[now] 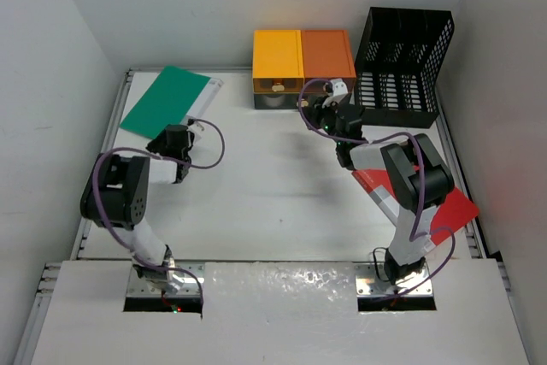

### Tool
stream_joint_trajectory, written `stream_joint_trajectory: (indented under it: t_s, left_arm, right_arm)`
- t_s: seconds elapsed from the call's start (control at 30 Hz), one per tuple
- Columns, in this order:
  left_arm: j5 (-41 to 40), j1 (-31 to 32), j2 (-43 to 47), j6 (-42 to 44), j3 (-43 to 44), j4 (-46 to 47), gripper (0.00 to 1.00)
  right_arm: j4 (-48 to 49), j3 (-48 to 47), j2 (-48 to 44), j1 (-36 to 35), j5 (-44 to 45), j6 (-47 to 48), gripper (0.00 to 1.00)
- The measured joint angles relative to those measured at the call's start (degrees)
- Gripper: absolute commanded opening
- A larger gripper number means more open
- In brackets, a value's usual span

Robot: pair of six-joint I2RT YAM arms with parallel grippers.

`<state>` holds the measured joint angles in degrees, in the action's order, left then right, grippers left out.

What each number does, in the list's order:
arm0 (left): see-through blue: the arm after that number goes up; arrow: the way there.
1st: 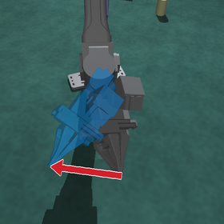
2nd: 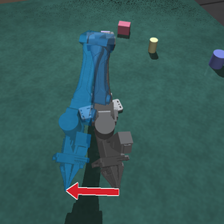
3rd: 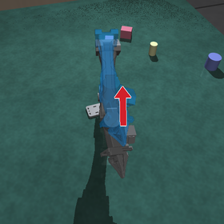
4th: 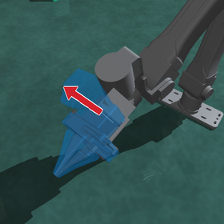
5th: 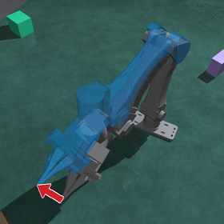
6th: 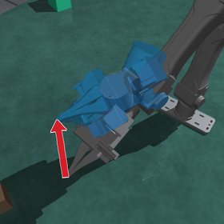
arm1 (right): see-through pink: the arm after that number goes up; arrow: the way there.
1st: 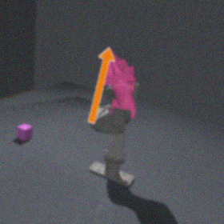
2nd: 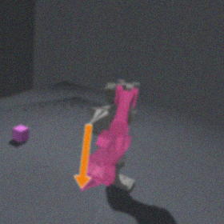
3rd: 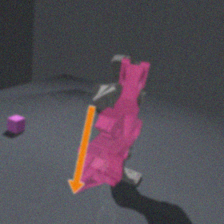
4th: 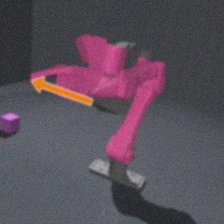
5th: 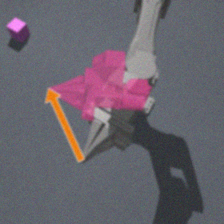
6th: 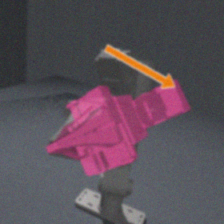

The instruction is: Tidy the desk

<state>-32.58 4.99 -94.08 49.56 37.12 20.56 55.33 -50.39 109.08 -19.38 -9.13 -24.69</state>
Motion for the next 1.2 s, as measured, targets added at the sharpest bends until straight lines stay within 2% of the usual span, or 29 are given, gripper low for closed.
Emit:
stream_joint_trajectory:
  t_s: [0.2, 0.67, 0.97, 1.2]
  left_arm:
    - [-2.45, 0.13, -8.22, 4.50, -0.13, 6.93, 0.51]
    - [-1.97, 0.20, -16.57, 4.00, 6.45, 13.64, 0.52]
    - [-2.43, 0.20, -18.73, 2.27, 8.90, 15.23, 0.48]
    - [1.92, 0.46, -17.81, 1.73, 7.74, 16.17, 0.47]
  right_arm:
    - [0.15, 2.14, -0.83, -0.26, -1.81, -0.39, 0.03]
    - [0.31, 3.08, -2.95, -0.26, -2.03, 0.92, 0.03]
    - [-0.11, 3.08, -2.99, -0.26, -2.05, 2.27, 0.04]
    - [-0.15, 3.08, -2.99, -0.26, -2.10, 2.38, 0.04]
